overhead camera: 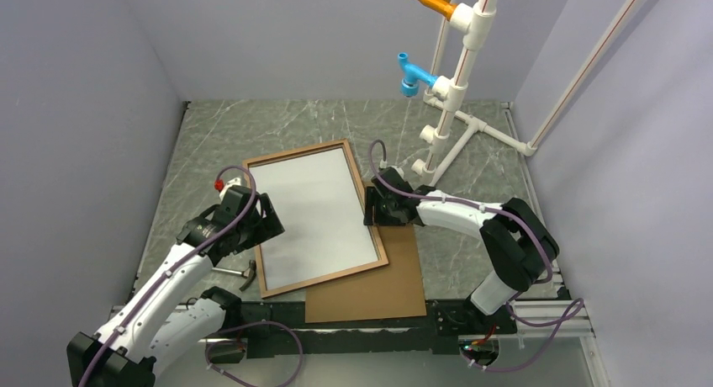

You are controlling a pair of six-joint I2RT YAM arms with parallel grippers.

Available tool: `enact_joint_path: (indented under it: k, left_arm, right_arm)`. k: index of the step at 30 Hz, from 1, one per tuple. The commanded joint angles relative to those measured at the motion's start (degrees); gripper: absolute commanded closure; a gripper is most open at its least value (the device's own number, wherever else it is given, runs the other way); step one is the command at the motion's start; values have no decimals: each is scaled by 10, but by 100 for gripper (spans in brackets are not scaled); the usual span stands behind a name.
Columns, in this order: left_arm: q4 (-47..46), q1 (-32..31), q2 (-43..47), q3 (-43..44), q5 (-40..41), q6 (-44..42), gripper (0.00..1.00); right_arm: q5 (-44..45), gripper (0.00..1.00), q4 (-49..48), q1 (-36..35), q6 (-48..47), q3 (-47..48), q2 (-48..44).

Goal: Put the photo into the frame

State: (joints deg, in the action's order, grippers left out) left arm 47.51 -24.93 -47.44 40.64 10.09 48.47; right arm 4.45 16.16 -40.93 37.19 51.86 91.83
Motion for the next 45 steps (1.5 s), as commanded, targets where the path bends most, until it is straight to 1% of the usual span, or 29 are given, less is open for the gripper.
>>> enact_joint_path:
  k: [1,2,4,5,9,12,14,24,31,37,45]
  left_arm:
    - [-9,2,0,23,-10,-14,10]
    - [-9,2,-1,24,-10,-15,10]
    - [-6,2,-3,27,-9,-14,10]
    - [-2,2,-4,29,-8,-15,10]
    - [4,2,2,33,-6,-15,10]
    - [6,2,8,34,-5,-14,9]
    - [7,2,10,35,-5,-14,9]
    - [11,2,9,38,-5,-16,9]
    - [15,2,18,46,-7,-15,9]
    - [14,2,17,48,-10,-16,9]
    - [8,2,12,47,-16,-18,9]
  right_arm:
    - [-10,42,-15,2,-11,-19,-3]
    - [-14,45,-18,2,-8,-21,1]
    - [-20,56,-23,2,-3,-22,8]
    - [-22,64,-26,3,0,-22,10]
    - [-17,84,-19,4,9,-8,22]
    - [-18,96,-12,13,19,1,28]
    - [-26,100,-15,21,26,3,30]
    - [-41,100,-17,49,44,30,47]
    - [-42,100,-11,53,53,71,66]
    - [-73,100,-16,53,63,103,84]
    - [-87,100,-6,52,62,155,111]
